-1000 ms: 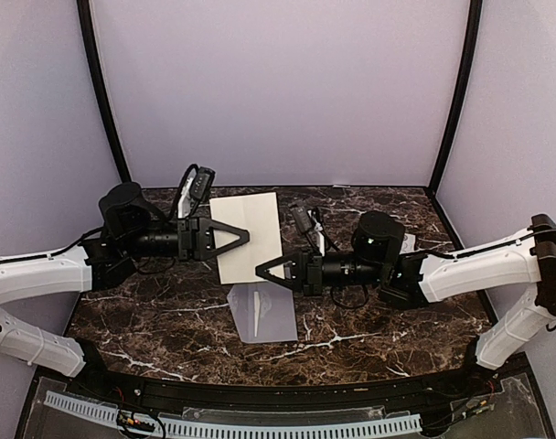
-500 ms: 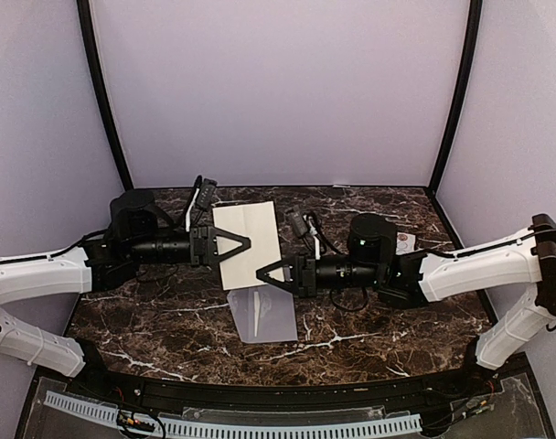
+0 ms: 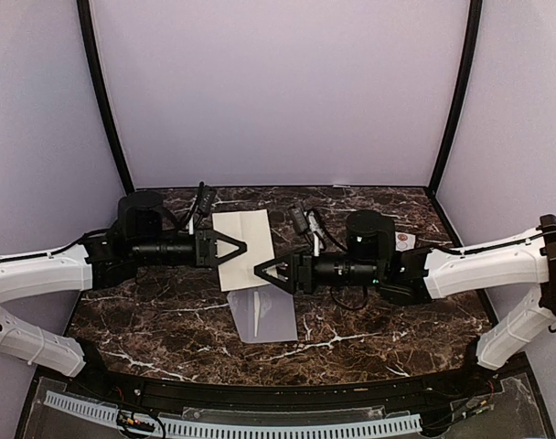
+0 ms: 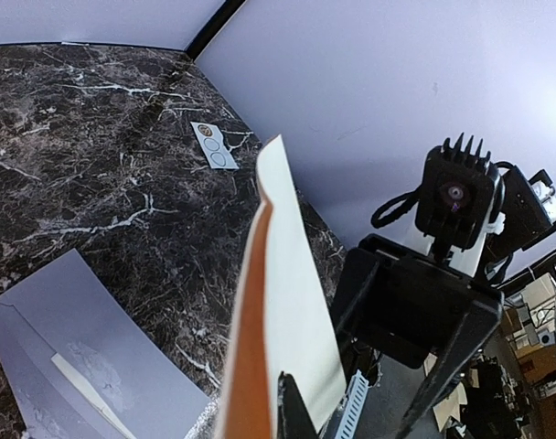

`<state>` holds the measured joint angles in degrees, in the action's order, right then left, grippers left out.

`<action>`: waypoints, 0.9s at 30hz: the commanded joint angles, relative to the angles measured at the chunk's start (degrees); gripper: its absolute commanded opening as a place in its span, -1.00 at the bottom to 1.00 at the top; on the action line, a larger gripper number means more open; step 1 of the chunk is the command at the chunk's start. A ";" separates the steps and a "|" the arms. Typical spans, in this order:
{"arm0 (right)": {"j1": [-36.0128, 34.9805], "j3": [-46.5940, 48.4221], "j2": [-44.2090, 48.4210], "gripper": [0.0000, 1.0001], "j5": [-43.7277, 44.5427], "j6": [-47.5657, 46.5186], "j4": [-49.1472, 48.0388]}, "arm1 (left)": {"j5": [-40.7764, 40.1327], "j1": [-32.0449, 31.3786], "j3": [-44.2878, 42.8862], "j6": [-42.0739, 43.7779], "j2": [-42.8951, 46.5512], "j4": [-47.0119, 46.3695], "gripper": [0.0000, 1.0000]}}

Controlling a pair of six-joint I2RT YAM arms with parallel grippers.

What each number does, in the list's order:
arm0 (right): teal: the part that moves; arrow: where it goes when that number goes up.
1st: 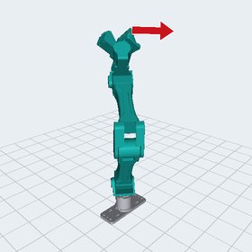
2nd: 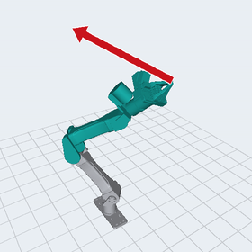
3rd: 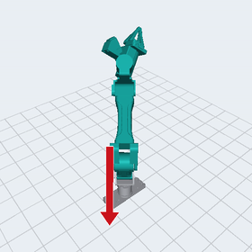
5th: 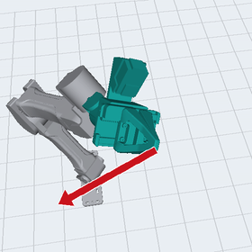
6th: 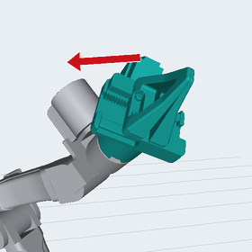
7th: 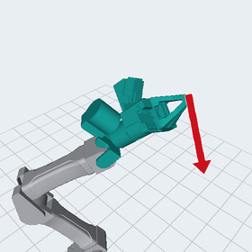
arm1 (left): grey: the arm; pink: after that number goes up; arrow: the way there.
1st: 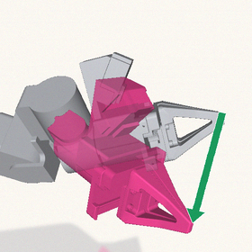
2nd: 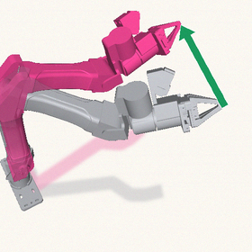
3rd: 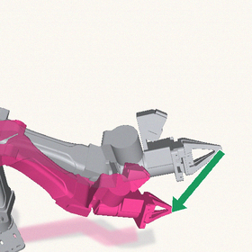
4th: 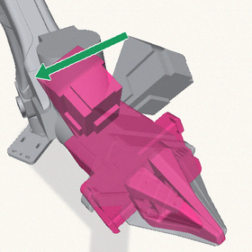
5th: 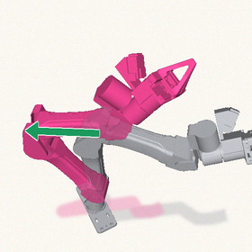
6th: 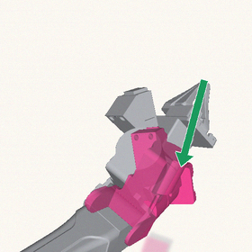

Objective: Place the letter into the envelope and seal it

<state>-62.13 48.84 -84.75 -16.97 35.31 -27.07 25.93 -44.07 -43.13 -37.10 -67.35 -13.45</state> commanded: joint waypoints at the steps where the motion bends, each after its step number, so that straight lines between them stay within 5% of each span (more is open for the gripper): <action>1: -0.27 -1.39 5.95 0.34 6.61 -0.43 0.41 | -1.84 0.58 0.94 0.21 2.62 4.19 -1.00; 6: 1.40 -3.81 9.81 0.67 14.34 0.52 6.49 | -0.86 3.10 3.29 -0.77 2.42 7.11 -1.00; 11: 5.70 -5.62 10.10 0.76 13.30 2.70 9.58 | 2.49 6.09 3.48 0.41 -0.80 9.64 -1.00; 27: 9.13 -8.23 -0.05 0.77 12.50 10.19 11.88 | 15.76 10.20 -2.62 0.74 -18.97 14.80 -1.00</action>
<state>-53.17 41.30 -82.89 -4.47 43.18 -14.50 37.08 -34.39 -43.92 -35.31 -84.93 0.58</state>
